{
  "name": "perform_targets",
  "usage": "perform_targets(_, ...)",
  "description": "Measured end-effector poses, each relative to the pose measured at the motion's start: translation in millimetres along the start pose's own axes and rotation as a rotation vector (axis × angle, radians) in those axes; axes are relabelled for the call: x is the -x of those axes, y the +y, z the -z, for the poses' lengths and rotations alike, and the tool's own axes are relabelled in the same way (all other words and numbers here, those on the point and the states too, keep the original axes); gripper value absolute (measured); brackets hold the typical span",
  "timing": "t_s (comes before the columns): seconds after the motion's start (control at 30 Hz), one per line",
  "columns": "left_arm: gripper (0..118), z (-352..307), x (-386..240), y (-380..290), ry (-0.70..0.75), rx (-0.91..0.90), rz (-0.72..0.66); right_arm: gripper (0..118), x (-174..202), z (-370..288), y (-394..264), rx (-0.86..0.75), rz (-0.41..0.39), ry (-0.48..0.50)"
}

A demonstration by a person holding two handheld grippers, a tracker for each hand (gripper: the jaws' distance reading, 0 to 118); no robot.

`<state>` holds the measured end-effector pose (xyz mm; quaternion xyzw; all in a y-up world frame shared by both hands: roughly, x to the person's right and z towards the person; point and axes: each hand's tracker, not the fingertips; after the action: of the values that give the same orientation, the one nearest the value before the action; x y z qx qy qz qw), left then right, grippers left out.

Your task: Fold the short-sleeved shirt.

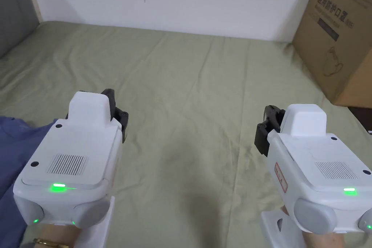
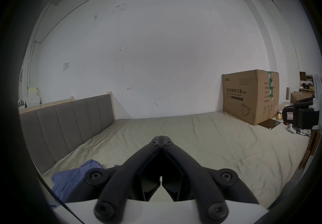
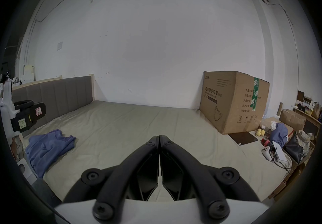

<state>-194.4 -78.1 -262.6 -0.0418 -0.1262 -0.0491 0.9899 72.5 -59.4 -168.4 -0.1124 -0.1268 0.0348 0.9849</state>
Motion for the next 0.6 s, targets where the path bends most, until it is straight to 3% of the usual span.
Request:
perform_targets(0.23, 0, -24.3, 53.5, -2.0, 0.161, -0.007, 0.012, 0, 45.8, 14.1, 9.7, -0.023, -0.042, 0.147)
perform_targets(0.6, 0, -91.2, 150.3, -10.4, 0.485, 0.022, -0.023, 0, 159.1, 23.9, 28.7, -0.066, -0.073, 0.48)
